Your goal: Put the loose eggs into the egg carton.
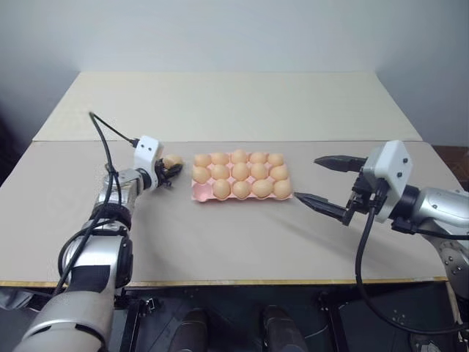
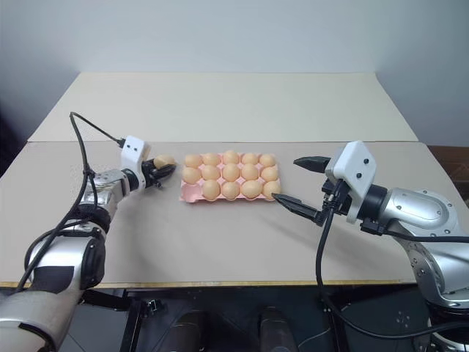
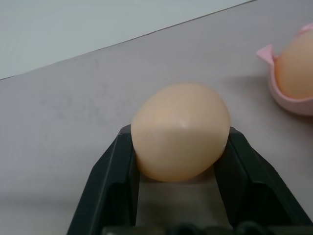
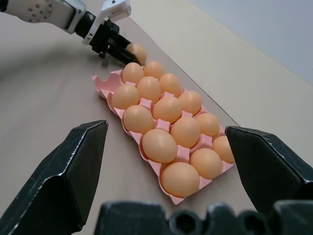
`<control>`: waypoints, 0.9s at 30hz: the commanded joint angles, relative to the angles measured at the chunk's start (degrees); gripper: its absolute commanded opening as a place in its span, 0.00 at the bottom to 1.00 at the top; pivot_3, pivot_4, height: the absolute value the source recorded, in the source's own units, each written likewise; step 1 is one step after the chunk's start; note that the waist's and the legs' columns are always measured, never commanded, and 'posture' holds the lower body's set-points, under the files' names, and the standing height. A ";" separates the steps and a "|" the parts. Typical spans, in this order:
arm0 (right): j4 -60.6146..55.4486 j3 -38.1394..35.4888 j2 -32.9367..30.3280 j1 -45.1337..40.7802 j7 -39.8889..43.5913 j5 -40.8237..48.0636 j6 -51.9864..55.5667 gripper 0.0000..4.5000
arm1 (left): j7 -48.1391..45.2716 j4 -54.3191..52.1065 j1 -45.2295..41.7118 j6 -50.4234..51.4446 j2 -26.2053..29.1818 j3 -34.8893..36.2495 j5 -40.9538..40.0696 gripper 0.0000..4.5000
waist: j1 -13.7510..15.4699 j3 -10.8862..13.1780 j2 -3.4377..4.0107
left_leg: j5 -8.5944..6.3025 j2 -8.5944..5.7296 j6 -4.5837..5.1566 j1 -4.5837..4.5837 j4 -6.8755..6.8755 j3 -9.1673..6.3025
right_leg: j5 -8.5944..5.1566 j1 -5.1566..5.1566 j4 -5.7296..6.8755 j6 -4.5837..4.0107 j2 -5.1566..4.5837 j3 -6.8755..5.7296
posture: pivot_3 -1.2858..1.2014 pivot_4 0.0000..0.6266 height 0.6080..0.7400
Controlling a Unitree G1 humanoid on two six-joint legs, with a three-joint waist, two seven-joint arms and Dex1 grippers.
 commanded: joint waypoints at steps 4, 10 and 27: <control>-1.51 -0.71 0.69 -0.09 -1.02 0.03 -0.55 1.00 | -11.85 -15.93 5.46 6.53 5.65 4.74 -7.79 0.42 | -0.40 0.00 0.00 | 0.00 0.00 0.00 -0.01 0.00 -0.02 | 0.00 0.00 0.00 0.00 -0.01 -0.01 | 0.52 0.24 1.00; -1.61 0.24 1.58 0.34 -1.41 -0.75 -1.16 1.00 | -21.96 -39.48 14.65 19.10 9.65 4.27 -15.20 0.42 | -0.36 0.00 0.01 | 0.00 0.01 0.00 -0.01 0.01 -0.03 | 0.00 0.01 0.00 0.00 -0.01 -0.01 | 0.52 0.24 1.00; -3.77 -1.42 2.68 1.72 -3.54 0.98 0.12 1.00 | -27.06 -50.50 17.18 24.06 6.20 -7.95 -14.10 0.63 | -0.56 -0.01 0.01 | 0.00 0.06 0.00 0.05 0.02 -0.02 | 0.00 0.05 0.01 0.00 0.04 0.02 | 0.52 0.24 1.00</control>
